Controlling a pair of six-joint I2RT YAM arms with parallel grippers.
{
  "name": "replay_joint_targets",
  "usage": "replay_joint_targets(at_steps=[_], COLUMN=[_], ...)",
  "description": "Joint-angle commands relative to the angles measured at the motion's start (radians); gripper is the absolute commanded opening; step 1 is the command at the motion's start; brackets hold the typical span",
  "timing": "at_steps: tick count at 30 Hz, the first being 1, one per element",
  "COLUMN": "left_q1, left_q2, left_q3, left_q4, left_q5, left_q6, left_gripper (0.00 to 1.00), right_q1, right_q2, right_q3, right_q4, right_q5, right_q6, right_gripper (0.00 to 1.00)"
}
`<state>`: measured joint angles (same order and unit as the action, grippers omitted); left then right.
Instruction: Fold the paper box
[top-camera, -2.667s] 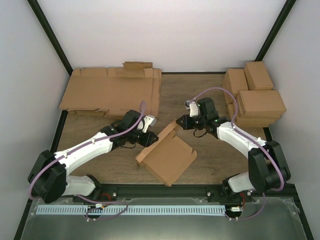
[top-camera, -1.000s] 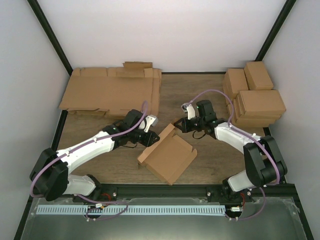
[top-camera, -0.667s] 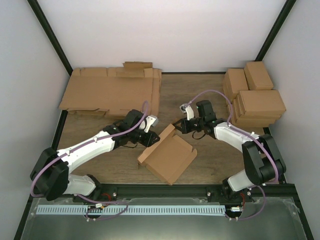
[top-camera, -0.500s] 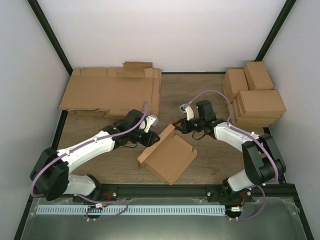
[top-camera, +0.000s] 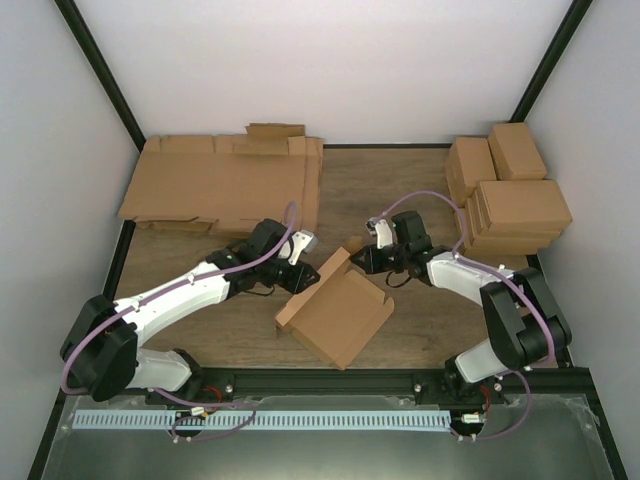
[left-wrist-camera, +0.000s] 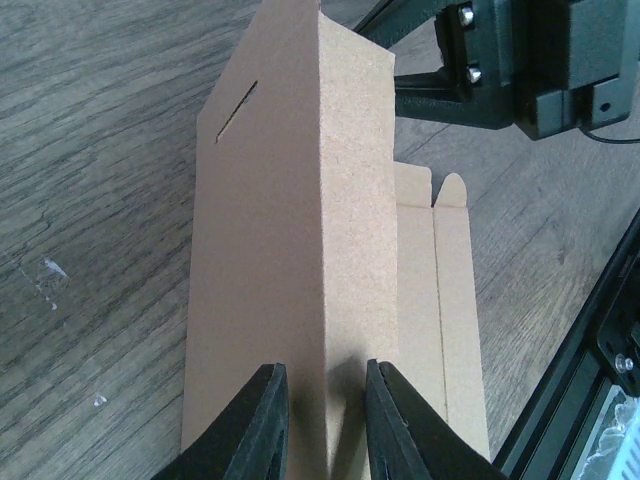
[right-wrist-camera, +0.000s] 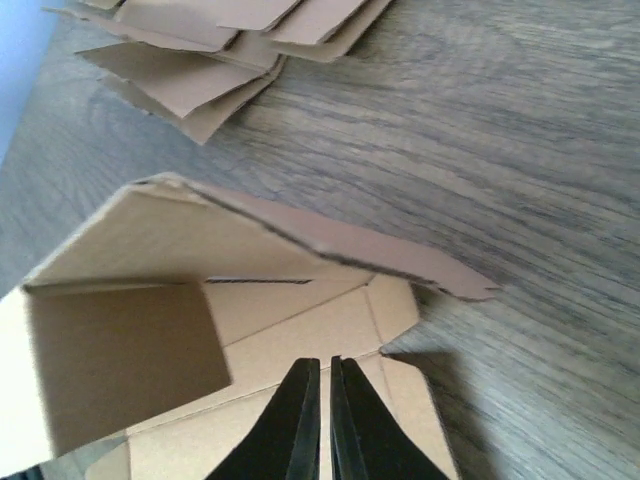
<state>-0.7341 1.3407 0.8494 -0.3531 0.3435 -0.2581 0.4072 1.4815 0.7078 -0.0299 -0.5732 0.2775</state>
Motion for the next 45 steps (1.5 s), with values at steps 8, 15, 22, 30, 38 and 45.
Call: replay_joint_targets(at_steps=[8, 15, 22, 30, 38, 45], left_q1=[-0.001, -0.002, -0.002, -0.001, -0.002, -0.002], left_q2=[0.021, 0.02, 0.021, 0.023, 0.027, 0.046], left_q3=[-0.012, -0.011, -0.007, -0.018, -0.015, -0.008], left_q4=[-0.066, -0.072, -0.073, -0.048, -0.05, -0.041], left_q5=[-0.051, -0.052, -0.054, -0.033, -0.034, -0.028], left_q6=[0.014, 0.02, 0.02, 0.016, 0.02, 0.021], left_gripper=[0.24, 0.24, 0.24, 0.24, 0.24, 0.24], right_q1=[0.006, 0.008, 0.009, 0.019, 0.03, 0.035], right_q2=[0.058, 0.108, 0.149, 0.205, 0.221, 0.191], right_q3=[-0.029, -0.041, -0.038, -0.033, -0.036, -0.049], right_q4=[0.119, 0.169, 0.207, 0.239, 0.268, 0.294], right_q5=[0.131, 0.151, 0.133, 0.101, 0.074, -0.052], right_q6=[0.06, 0.073, 0.08, 0.088, 0.089, 0.029], right_gripper=[0.05, 0.01, 0.01, 0.01, 0.01, 0.01])
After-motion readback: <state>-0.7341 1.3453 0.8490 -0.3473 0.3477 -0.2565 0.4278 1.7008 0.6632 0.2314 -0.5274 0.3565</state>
